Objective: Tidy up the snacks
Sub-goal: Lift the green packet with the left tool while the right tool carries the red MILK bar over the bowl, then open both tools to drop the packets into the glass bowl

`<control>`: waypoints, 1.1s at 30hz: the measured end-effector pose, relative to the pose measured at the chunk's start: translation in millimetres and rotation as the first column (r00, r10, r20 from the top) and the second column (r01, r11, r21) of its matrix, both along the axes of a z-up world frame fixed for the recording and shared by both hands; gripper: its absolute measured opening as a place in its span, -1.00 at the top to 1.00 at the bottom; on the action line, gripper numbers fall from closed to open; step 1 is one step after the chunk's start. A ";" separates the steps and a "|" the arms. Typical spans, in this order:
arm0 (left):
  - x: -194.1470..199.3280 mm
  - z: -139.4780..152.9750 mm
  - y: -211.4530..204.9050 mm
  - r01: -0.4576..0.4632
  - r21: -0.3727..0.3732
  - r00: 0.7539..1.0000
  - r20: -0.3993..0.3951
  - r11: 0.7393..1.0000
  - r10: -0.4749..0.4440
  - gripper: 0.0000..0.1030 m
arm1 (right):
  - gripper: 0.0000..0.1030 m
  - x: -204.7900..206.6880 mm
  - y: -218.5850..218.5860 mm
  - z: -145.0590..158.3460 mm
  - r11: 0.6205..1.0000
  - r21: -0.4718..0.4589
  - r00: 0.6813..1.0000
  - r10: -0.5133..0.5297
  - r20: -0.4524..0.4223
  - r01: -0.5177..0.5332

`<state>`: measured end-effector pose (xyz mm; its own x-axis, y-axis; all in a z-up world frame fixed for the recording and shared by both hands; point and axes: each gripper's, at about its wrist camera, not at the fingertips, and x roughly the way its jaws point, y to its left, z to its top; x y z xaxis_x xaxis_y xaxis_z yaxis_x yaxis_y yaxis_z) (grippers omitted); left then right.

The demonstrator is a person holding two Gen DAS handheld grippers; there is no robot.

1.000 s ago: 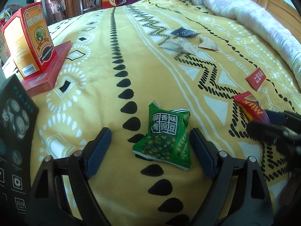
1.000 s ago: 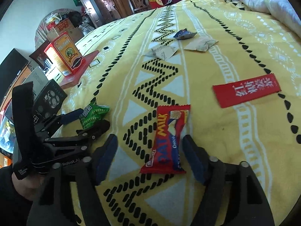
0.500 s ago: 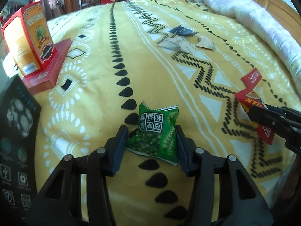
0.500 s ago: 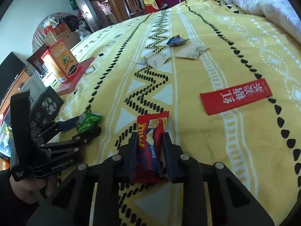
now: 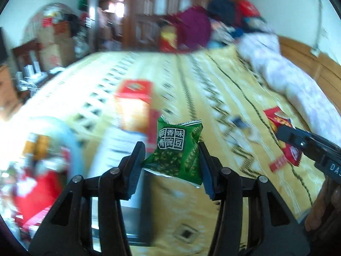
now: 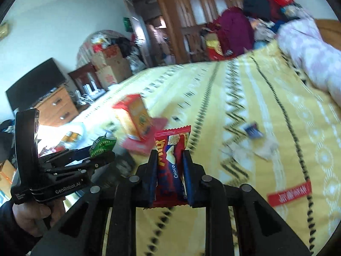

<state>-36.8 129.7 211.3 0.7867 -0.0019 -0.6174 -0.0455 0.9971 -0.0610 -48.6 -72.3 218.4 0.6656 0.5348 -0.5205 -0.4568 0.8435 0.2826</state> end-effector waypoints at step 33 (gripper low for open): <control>-66.4 -5.3 256.9 -0.458 -0.065 0.887 -0.095 0.887 0.451 -0.05 | 0.41 -6.3 368.9 38.0 0.853 0.097 0.844 0.522 -0.123 -0.513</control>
<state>-103.2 386.6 206.0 0.6648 0.2911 -0.6880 -0.5003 0.8574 -0.1207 -54.9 296.6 256.4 0.2065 0.8130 -0.5443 -0.7745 0.4758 0.4169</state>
